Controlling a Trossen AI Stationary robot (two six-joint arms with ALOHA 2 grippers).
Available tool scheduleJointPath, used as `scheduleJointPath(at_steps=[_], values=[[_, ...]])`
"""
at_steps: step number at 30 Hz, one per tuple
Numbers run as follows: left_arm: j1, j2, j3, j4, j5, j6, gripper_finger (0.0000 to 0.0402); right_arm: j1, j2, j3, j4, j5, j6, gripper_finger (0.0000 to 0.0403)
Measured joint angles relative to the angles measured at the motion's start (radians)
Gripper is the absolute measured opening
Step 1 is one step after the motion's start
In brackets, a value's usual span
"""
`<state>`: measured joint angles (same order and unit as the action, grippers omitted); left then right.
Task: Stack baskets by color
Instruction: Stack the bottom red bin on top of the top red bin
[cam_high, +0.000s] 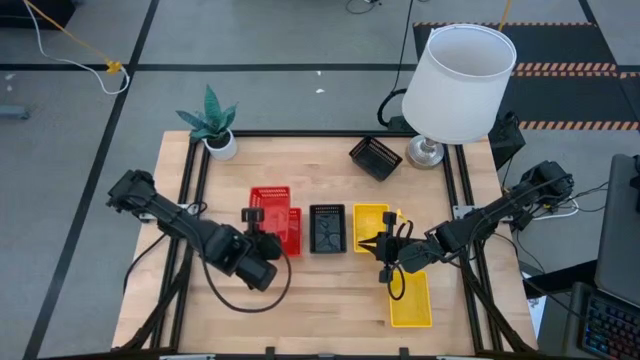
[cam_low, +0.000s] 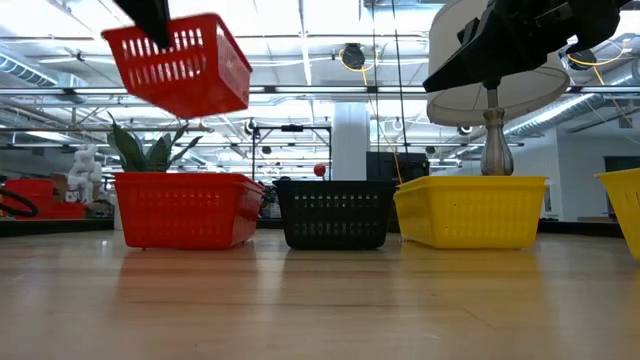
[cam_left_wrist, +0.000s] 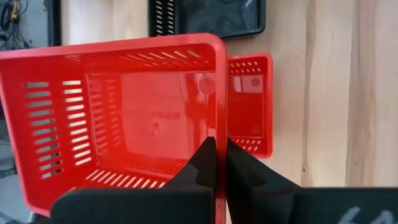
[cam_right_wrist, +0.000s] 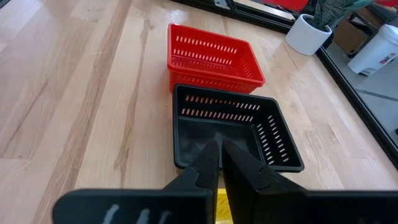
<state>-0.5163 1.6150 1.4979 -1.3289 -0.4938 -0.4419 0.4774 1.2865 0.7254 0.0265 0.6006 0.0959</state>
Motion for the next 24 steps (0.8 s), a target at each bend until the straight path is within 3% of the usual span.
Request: scheduleJointPath(at_steps=[5, 13, 19, 24], values=[[0.000, 0.000, -0.096, 0.093, 0.009, 0.011, 0.0027, 0.000, 0.000, 0.000, 0.000, 0.000, 0.000, 0.0013], [0.012, 0.000, -0.215, 0.279, 0.067, 0.049, 0.0013, 0.000, 0.000, 0.000, 0.000, 0.000, 0.000, 0.0013], [0.012, 0.000, -0.265, 0.350, 0.075, 0.053, 0.0032, 0.000, 0.000, 0.000, 0.000, 0.000, 0.000, 0.0013], [0.012, 0.000, -0.270, 0.360, 0.076, 0.030, 0.0020, 0.000, 0.000, 0.000, 0.000, 0.000, 0.000, 0.0013]])
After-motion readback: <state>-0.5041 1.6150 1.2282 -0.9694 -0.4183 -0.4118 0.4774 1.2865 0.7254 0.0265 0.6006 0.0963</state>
